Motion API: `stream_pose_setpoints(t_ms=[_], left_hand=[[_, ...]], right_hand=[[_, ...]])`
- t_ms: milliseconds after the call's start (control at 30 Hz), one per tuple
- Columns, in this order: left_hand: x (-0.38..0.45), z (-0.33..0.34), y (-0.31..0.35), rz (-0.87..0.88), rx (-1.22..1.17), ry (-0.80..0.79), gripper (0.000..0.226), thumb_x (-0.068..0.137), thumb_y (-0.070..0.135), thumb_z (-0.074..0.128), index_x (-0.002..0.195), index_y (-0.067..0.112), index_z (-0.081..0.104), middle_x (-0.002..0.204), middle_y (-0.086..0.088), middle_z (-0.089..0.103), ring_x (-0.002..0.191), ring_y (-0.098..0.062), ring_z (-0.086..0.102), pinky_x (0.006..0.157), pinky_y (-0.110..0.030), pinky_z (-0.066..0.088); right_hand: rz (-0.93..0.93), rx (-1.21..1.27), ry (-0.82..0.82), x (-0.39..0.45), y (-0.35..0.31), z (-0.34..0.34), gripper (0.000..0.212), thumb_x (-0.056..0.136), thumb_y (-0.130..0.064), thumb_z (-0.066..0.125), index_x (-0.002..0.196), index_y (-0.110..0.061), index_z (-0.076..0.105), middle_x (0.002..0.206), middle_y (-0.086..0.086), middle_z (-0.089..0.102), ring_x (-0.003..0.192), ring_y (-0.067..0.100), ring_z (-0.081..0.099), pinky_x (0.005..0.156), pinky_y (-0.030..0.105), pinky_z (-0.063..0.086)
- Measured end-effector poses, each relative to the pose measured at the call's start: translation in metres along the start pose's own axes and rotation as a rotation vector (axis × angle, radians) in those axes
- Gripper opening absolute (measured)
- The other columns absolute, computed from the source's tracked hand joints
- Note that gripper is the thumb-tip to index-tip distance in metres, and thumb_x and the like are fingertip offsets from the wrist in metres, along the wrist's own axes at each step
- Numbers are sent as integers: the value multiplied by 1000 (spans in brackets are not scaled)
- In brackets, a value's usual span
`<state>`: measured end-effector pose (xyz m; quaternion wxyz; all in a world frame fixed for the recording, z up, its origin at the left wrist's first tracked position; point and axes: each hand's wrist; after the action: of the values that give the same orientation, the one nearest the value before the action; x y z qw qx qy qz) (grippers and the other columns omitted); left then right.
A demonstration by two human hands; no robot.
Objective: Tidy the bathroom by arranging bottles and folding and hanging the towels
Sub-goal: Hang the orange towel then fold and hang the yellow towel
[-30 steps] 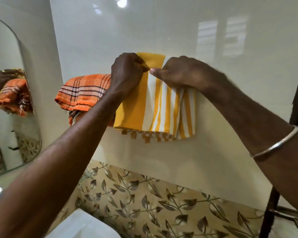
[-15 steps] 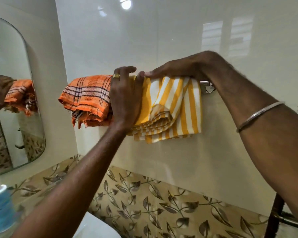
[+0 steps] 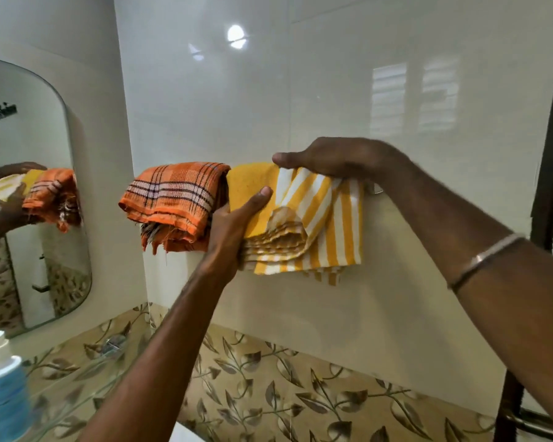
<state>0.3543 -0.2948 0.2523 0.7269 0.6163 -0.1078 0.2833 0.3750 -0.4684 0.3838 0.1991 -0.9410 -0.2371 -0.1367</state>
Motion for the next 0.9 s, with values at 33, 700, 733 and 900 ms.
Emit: stream_pose_setpoints(t_ms=[33,700,733,900], left_hand=[[-2,-2,2,-28,13,-14,43,83,38,76,116,11,70,103,-8,78,95,-25,75,88,-40,59],[-22,-23,-16,-203,175,-49,42,81,59,70,88,18,80,66,-5,62,60,-16,58,52,-29,44],[-22,-23,-17,-216,194,-52,43,80,62,68,85,21,79,64,-3,61,59,-15,56,52,-29,42],[-21,-22,-26,-192,245,-38,49,80,65,68,56,22,67,54,1,53,48,-13,44,45,-23,31]], right_hand=[[-30,-107,104,-7,-3,4,82,74,-90,42,118,-26,68,124,-3,66,110,23,60,93,40,45],[121,989,372,-71,39,113,63,65,-32,91,122,-19,65,111,-6,73,97,9,70,83,26,55],[120,1008,297,-71,42,113,54,68,-30,89,117,-18,69,107,-5,76,93,9,72,80,25,56],[79,956,182,-69,60,121,52,76,-34,84,124,-26,65,112,-8,75,102,11,70,98,37,54]])
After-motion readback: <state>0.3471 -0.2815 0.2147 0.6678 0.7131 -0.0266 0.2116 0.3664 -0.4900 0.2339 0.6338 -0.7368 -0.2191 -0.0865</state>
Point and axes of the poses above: each hand's wrist, its own x-axis towards the middle knuckle, its own z-axis out of the palm, y = z × x
